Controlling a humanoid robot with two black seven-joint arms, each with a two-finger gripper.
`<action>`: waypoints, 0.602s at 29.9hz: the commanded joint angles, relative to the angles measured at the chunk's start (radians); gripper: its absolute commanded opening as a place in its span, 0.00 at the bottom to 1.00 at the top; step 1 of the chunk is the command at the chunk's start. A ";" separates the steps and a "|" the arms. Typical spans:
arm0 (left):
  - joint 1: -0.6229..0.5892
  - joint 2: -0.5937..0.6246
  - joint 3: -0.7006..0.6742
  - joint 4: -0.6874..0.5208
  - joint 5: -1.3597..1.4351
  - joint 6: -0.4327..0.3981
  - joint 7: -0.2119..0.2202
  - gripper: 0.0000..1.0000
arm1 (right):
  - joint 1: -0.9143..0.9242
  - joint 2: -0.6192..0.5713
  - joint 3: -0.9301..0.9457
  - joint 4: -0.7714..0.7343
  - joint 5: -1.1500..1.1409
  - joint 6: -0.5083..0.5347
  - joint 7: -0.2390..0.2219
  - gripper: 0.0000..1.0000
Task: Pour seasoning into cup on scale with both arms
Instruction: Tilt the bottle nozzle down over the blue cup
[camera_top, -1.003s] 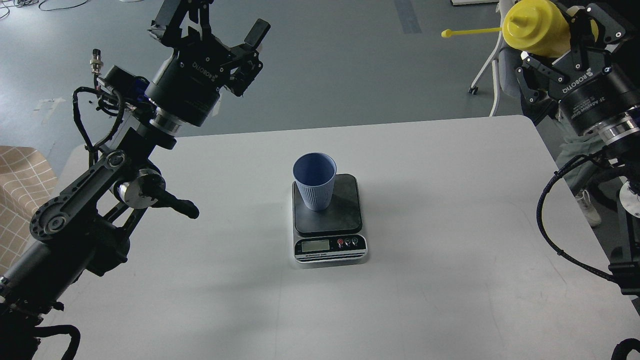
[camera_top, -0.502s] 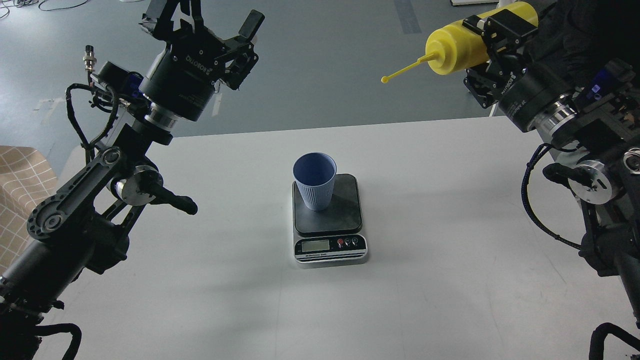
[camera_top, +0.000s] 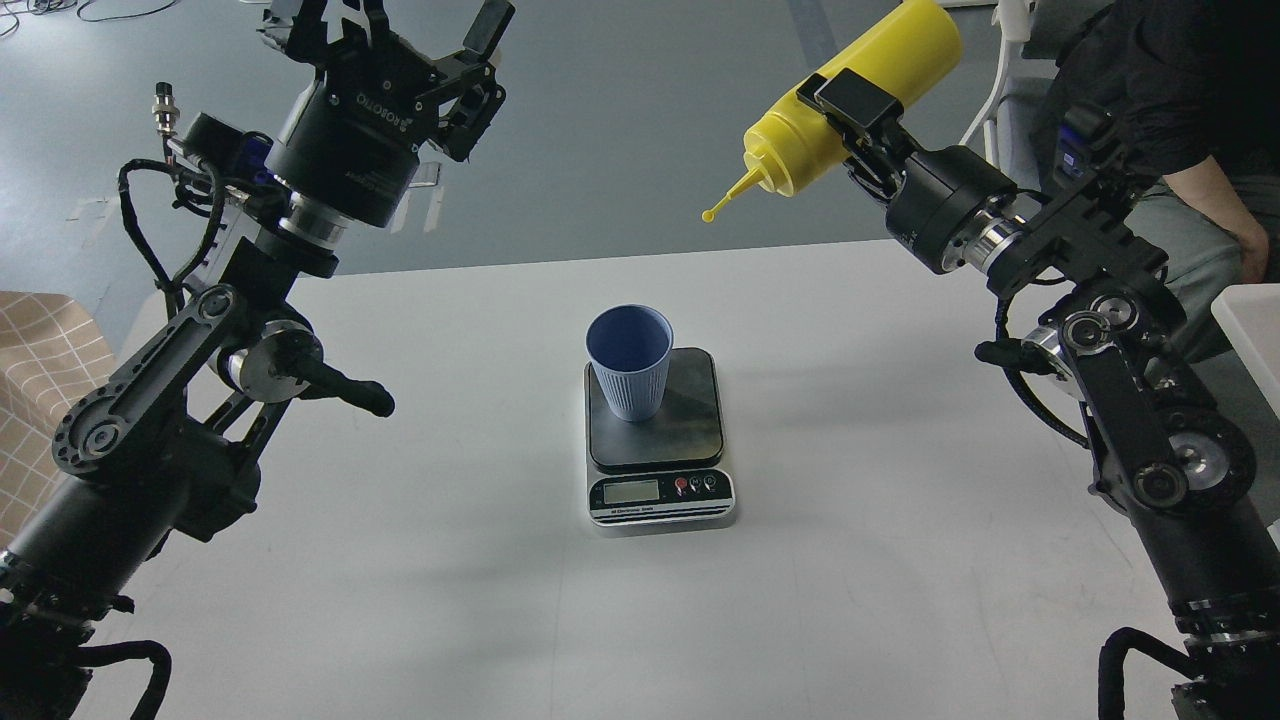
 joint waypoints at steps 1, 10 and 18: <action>0.003 0.000 -0.015 0.000 0.000 0.000 0.000 0.98 | 0.001 0.017 -0.030 -0.007 -0.079 -0.009 0.021 0.04; 0.004 0.001 -0.025 0.000 -0.002 -0.003 0.000 0.98 | 0.001 0.017 -0.127 -0.038 -0.215 -0.071 0.072 0.04; 0.004 0.000 -0.037 -0.002 -0.002 -0.003 0.000 0.98 | -0.002 0.017 -0.176 -0.050 -0.386 -0.131 0.136 0.04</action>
